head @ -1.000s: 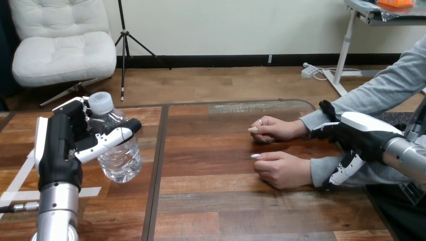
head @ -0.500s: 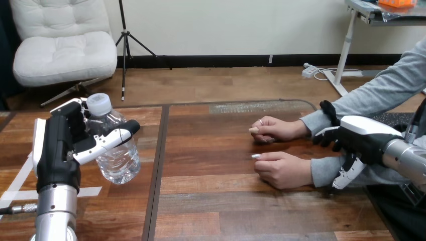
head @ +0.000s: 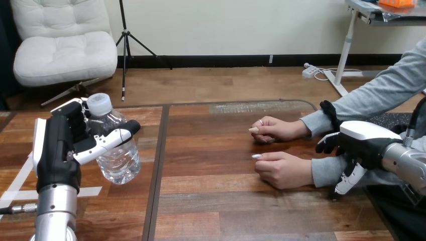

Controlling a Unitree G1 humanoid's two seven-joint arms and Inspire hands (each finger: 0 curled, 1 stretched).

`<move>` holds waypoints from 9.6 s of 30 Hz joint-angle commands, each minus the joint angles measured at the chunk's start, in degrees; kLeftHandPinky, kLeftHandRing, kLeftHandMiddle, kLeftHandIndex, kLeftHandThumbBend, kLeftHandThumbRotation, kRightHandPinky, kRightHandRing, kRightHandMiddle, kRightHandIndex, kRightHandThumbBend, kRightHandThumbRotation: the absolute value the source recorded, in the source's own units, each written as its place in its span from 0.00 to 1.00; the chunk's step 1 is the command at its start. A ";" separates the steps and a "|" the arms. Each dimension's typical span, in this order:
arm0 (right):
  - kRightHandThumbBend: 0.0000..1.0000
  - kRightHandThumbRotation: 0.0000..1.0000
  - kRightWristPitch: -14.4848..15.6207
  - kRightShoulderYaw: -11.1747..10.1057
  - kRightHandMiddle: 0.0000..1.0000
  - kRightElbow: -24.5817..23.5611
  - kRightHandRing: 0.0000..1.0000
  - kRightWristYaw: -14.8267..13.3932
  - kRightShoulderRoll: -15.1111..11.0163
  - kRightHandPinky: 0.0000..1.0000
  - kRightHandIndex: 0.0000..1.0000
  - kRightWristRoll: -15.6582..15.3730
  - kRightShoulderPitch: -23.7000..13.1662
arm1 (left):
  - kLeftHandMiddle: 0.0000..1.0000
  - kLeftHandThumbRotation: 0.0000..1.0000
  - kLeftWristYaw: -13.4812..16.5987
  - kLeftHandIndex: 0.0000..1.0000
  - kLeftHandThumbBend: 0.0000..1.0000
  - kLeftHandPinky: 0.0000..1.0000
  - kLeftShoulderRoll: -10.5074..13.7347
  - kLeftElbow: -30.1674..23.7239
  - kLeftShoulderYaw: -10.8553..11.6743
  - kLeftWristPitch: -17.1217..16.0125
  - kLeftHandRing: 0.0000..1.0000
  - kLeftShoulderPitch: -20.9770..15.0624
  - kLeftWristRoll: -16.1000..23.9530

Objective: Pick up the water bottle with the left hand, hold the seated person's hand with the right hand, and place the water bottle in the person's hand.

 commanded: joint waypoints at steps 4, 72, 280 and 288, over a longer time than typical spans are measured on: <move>1.00 0.17 0.45 1.93 0.82 0.14 0.79 -1.30 1.28 0.63 0.80 -1.34 -5.41 | 0.39 0.00 0.10 0.39 0.71 0.28 0.70 -3.80 0.11 -1.43 0.34 -2.71 -0.13; 0.75 0.21 0.52 6.85 0.67 1.32 0.66 -9.18 4.49 0.59 0.67 -4.62 -4.78 | 0.39 0.00 0.00 0.39 0.69 0.27 0.20 -2.37 0.23 -3.37 0.34 -2.38 -0.60; 0.63 0.00 -5.77 -0.44 0.33 -1.62 0.27 -12.46 2.71 0.22 0.33 4.88 -6.44 | 0.39 0.00 -0.18 0.39 0.69 0.28 0.24 -2.19 -0.24 -2.71 0.34 -3.05 -1.53; 0.62 0.00 -5.53 -1.34 0.34 -2.61 0.27 -10.46 2.81 0.22 0.33 6.31 -6.55 | 0.39 0.00 -0.17 0.39 0.70 0.28 0.31 -2.01 -0.39 -2.64 0.34 -3.27 -1.32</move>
